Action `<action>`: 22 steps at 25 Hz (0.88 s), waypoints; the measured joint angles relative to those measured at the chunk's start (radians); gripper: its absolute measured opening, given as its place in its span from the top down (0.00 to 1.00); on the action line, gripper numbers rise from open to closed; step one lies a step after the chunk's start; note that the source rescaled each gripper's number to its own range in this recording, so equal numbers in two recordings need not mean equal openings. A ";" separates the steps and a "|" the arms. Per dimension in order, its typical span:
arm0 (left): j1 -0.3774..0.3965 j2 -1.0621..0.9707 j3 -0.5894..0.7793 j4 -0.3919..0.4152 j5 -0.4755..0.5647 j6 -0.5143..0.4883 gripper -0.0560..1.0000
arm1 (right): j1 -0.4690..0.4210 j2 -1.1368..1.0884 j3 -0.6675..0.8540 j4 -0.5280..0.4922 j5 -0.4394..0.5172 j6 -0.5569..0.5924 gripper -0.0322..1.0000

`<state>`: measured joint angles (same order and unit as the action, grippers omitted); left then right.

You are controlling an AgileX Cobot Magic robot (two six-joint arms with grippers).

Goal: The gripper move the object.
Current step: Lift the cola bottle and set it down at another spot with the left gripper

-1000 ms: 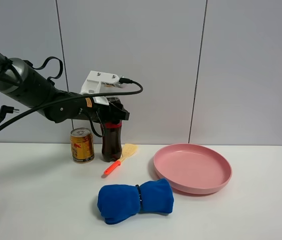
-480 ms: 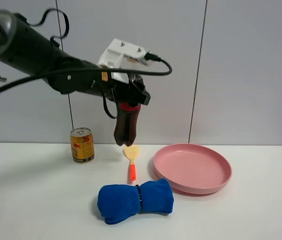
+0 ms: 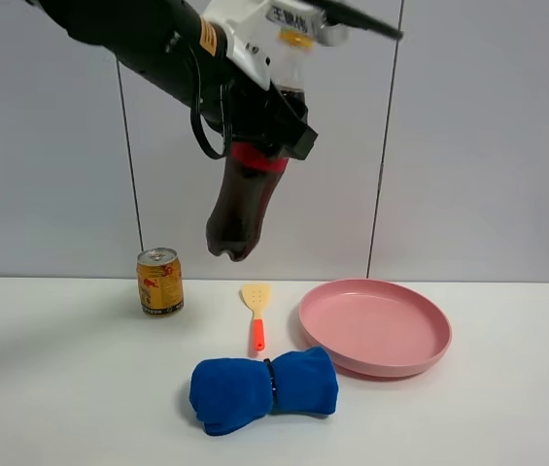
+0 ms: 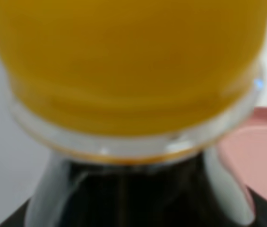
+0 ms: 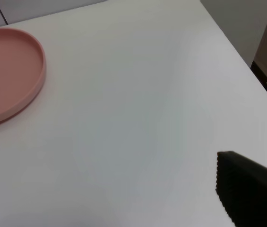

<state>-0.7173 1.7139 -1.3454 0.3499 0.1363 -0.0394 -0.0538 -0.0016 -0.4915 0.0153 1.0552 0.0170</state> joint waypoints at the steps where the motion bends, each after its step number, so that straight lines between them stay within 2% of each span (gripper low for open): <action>1: -0.023 -0.019 0.000 -0.005 0.024 0.000 0.94 | 0.000 0.000 0.000 0.000 0.000 0.000 0.00; 5: -0.112 -0.074 0.007 -0.078 0.033 0.001 0.94 | 0.000 0.000 0.000 0.000 0.000 0.000 0.00; 10: -0.216 -0.065 0.015 -0.147 -0.057 0.022 0.94 | 0.000 0.000 0.000 0.000 0.000 0.000 0.00; 12: -0.243 -0.040 0.015 -0.156 -0.130 0.022 0.94 | 0.000 0.000 0.000 0.000 0.000 0.000 0.00; 14: -0.250 -0.007 0.015 -0.158 -0.206 0.009 0.94 | 0.000 0.000 0.000 0.000 0.000 0.000 0.00; 18: -0.250 0.069 0.015 -0.153 -0.316 -0.113 0.94 | 0.000 0.000 0.000 0.000 0.000 0.000 0.00; 22: -0.250 0.136 0.016 -0.055 -0.408 -0.231 0.94 | 0.000 0.000 0.000 0.000 0.000 0.000 0.00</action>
<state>-0.9676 1.8503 -1.3292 0.2948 -0.2713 -0.2699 -0.0538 -0.0016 -0.4915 0.0153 1.0552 0.0170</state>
